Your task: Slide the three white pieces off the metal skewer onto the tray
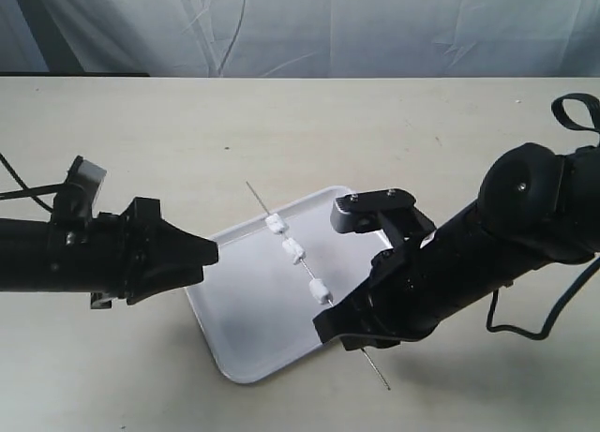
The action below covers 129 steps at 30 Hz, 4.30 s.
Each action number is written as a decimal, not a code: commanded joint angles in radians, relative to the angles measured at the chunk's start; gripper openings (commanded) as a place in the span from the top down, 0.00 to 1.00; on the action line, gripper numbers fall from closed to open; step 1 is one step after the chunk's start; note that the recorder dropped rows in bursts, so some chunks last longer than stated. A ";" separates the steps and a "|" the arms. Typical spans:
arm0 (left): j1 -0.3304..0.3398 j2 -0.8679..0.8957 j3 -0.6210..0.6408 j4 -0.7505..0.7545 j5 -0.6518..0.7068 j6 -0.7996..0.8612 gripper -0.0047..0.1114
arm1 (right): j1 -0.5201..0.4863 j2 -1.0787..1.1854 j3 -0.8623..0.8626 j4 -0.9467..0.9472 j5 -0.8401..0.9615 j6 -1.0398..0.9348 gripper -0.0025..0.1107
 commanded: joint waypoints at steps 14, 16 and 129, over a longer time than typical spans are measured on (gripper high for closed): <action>-0.301 0.151 -0.252 -0.014 -0.317 -0.170 0.65 | 0.006 -0.008 0.004 -0.045 -0.062 0.083 0.98; -0.301 0.151 -0.274 -0.014 -0.356 -0.215 0.65 | 0.008 -0.008 0.004 -0.018 -0.085 0.134 0.98; -0.477 0.151 -0.356 -0.014 -0.792 -0.505 0.83 | 0.278 -0.415 0.004 -0.580 0.601 0.951 0.98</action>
